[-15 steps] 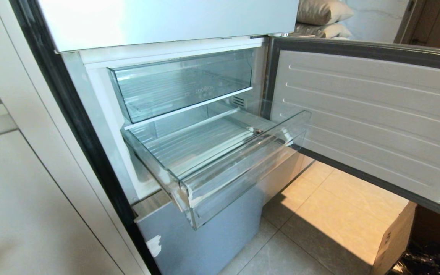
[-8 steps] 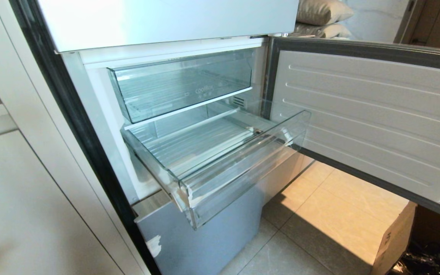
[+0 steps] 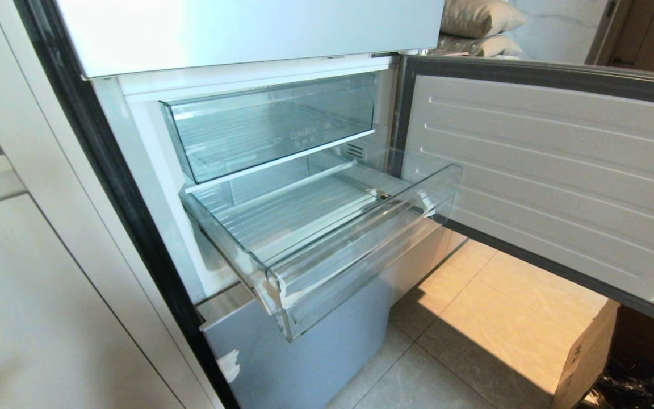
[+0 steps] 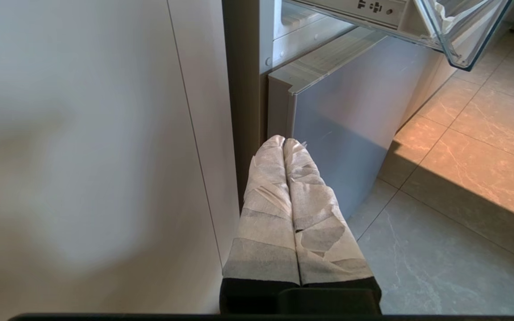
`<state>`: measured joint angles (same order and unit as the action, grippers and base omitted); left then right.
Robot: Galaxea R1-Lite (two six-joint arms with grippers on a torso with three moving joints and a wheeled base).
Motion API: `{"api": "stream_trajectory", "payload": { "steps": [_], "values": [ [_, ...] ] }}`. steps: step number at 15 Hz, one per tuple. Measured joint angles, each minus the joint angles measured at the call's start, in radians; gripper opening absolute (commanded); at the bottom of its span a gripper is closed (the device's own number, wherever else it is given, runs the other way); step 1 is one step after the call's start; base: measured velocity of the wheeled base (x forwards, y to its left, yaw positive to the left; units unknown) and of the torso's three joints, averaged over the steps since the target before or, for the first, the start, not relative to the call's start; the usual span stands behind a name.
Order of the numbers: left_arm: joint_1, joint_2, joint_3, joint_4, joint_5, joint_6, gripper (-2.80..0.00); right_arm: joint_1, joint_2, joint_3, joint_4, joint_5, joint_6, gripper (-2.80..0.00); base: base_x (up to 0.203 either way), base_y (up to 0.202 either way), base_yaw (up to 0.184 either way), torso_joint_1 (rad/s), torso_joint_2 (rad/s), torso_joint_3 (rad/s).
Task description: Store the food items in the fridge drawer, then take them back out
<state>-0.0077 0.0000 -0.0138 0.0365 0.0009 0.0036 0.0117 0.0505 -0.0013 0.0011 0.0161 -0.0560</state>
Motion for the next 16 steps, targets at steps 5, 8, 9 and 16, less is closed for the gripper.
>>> {"api": "stream_trajectory", "payload": {
  "steps": [5, 8, 9, 16],
  "values": [
    [0.000, 0.000, 0.000, 0.000, 0.000, 0.000, -2.80, -0.006, -0.049, 0.001, -0.002, -0.015, 0.038, -2.80, 0.000, 0.000, 0.000, 0.000, 0.00, 0.000],
    [0.000, 0.000, 0.000, 0.000, 0.000, 0.000, -2.80, -0.007, -0.052, 0.001, -0.002, -0.016, 0.049, -2.80, -0.002, -0.003, 0.026, 0.001, 0.00, 0.000],
    [0.000, 0.000, 0.000, 0.000, 0.000, 0.000, -2.80, -0.006, -0.052, 0.001, -0.002, -0.016, 0.050, -2.80, -0.001, 0.003, 0.127, 0.001, 0.00, -0.001],
    [0.000, 0.000, 0.000, 0.000, 0.000, 0.000, -2.80, -0.006, -0.052, 0.001, -0.002, -0.016, 0.050, -2.80, 0.000, -0.007, 0.174, 0.003, 0.00, 0.002]
  ]
}}
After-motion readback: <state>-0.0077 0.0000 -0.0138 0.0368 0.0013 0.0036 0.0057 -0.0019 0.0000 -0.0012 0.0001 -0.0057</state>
